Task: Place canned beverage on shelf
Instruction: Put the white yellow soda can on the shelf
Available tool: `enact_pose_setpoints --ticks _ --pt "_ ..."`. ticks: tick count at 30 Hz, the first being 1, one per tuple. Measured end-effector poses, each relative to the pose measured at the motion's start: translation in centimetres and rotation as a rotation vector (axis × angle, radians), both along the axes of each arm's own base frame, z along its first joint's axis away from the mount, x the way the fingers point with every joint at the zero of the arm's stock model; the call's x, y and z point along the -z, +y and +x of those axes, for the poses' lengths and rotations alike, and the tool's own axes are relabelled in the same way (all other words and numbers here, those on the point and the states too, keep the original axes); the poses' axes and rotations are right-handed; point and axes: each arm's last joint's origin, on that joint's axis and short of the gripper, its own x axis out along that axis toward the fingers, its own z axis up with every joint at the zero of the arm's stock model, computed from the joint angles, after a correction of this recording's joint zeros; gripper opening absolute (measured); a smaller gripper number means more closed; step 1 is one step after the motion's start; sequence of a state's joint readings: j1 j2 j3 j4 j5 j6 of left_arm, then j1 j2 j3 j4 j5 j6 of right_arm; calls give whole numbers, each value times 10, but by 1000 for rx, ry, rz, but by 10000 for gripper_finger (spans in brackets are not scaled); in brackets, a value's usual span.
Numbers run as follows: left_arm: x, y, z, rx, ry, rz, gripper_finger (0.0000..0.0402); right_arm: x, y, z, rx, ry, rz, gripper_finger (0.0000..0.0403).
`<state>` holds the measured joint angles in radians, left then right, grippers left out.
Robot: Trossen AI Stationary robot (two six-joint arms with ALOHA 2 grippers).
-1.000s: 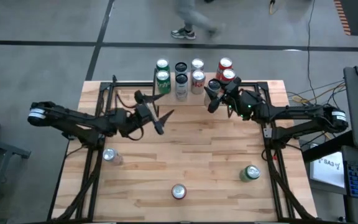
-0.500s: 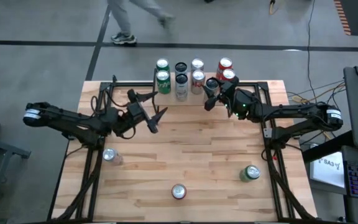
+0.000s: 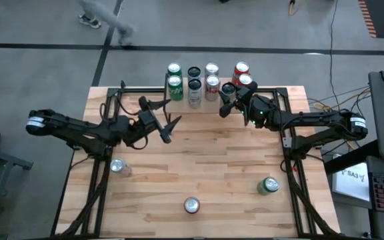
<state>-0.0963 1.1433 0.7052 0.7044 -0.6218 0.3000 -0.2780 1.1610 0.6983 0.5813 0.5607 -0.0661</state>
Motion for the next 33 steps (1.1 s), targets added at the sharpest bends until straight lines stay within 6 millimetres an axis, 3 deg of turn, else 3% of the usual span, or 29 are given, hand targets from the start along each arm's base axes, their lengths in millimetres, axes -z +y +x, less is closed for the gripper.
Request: enact_pose_setpoints --ticks 33 --pt "0 0 0 2 -9 -6 331 0 -2 -1 24 -4 5 239"
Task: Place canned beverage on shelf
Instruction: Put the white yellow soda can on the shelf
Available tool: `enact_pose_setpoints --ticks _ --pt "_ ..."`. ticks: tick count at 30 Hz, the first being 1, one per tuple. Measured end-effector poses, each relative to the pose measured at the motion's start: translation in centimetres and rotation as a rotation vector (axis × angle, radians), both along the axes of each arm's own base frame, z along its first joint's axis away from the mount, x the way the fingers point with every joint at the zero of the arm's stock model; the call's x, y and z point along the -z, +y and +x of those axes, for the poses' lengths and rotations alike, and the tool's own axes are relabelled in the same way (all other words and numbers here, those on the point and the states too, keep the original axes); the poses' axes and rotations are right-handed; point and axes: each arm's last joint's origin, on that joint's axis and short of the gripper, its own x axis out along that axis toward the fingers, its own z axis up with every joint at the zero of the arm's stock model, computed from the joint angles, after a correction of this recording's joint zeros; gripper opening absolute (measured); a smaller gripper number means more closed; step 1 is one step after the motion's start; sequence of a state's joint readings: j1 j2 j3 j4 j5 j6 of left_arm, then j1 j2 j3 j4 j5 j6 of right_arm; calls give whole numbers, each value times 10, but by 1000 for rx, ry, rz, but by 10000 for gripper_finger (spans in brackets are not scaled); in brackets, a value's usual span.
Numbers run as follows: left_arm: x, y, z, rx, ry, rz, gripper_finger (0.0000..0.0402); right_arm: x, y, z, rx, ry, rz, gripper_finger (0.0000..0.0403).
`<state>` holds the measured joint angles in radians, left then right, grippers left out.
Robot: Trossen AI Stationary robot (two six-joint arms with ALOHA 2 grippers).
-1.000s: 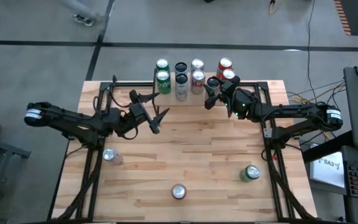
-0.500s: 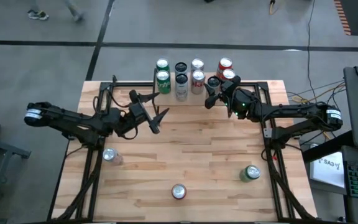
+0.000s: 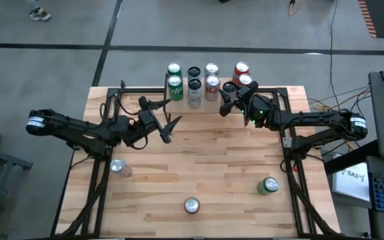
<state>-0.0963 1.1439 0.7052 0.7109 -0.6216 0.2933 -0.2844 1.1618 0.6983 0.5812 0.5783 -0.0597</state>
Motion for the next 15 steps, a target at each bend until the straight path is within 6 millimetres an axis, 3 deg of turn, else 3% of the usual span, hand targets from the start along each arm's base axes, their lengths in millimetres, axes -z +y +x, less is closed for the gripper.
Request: enact_pose_setpoints --ticks 15 --pt "0 0 0 4 -9 -15 331 2 0 0 -1 22 6 239"
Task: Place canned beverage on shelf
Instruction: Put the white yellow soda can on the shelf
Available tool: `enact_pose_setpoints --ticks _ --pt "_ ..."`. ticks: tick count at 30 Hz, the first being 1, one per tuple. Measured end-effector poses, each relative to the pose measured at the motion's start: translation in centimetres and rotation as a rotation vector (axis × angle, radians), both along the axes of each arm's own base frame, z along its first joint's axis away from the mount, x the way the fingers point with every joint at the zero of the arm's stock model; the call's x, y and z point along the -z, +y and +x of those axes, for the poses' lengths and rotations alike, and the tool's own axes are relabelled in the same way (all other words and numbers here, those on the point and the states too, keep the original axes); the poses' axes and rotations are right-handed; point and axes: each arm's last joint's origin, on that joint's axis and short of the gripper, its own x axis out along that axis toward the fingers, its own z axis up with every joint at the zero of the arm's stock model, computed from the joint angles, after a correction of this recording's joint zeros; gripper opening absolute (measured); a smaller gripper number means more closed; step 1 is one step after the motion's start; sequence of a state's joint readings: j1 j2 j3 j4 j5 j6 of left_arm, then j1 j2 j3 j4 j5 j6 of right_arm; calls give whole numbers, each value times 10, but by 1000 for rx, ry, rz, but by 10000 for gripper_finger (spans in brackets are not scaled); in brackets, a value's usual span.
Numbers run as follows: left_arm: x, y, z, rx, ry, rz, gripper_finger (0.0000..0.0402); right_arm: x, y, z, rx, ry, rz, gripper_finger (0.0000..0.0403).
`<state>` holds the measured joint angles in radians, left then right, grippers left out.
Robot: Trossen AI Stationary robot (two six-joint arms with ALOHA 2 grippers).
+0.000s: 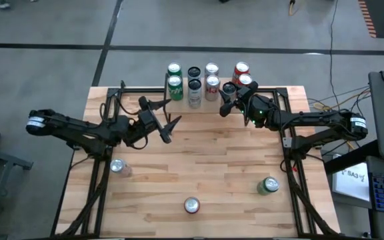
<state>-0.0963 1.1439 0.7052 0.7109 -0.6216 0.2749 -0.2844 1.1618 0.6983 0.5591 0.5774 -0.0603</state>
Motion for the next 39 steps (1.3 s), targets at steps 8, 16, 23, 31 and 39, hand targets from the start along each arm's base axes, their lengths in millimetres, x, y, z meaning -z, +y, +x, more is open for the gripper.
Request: enact_pose_setpoints --ticks 8,16,23,31,39 --pt "0 0 0 1 -2 -3 331 0 -1 0 4 -4 5 239" --pt "0 0 0 2 -4 -6 331 0 -1 0 5 -13 12 239" --pt "0 0 0 2 -4 -6 331 0 -1 0 5 -16 15 239" --pt "0 0 0 2 -4 -6 331 0 -1 0 5 11 -9 239" --pt "0 0 0 2 -4 -6 331 0 -1 0 6 -13 12 239"
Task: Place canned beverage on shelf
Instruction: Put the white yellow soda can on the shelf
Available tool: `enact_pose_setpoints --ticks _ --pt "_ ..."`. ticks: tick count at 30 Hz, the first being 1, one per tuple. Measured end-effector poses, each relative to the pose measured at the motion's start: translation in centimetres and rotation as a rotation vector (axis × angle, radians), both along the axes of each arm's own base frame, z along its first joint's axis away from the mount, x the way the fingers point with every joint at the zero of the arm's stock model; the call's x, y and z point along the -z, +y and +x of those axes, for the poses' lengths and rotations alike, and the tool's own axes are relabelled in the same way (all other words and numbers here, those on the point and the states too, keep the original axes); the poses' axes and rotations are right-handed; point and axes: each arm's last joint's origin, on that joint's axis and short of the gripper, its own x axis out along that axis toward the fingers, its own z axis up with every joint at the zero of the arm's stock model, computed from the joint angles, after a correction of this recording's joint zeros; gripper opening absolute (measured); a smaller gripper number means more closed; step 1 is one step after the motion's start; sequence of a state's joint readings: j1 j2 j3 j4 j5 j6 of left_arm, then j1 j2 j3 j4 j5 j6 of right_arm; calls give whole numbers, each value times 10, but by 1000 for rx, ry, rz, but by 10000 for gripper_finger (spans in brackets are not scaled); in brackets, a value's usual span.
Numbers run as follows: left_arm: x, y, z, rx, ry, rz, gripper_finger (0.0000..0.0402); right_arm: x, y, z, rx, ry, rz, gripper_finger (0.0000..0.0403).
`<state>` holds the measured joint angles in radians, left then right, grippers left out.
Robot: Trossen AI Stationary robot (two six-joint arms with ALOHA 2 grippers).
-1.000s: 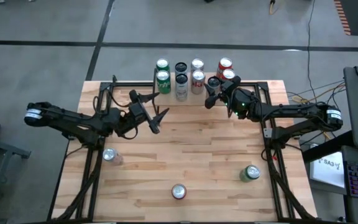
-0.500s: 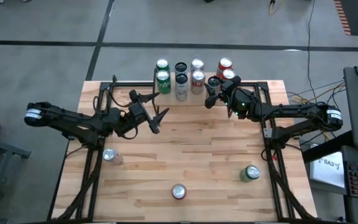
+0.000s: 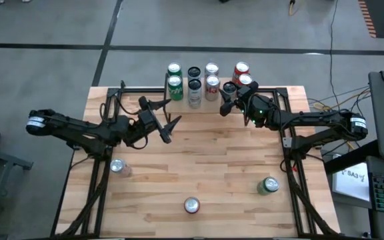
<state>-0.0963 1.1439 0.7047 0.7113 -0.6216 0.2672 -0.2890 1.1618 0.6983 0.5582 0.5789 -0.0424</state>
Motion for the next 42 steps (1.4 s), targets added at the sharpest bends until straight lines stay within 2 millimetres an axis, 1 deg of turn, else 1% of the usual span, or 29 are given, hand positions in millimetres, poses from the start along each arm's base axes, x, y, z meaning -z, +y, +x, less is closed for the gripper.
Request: enact_pose_setpoints --ticks 16,20,32,36,42 --pt "0 0 0 0 0 0 331 1 0 0 -1 35 -19 239" --pt "0 0 0 0 0 0 331 1 0 0 1 10 0 239" --pt "0 0 0 1 -2 -3 331 1 0 1 1 8 2 239" --pt "0 0 0 1 -1 -3 331 2 0 1 -6 35 -20 239" --pt "0 0 0 1 -1 -3 331 2 0 1 0 12 1 239"
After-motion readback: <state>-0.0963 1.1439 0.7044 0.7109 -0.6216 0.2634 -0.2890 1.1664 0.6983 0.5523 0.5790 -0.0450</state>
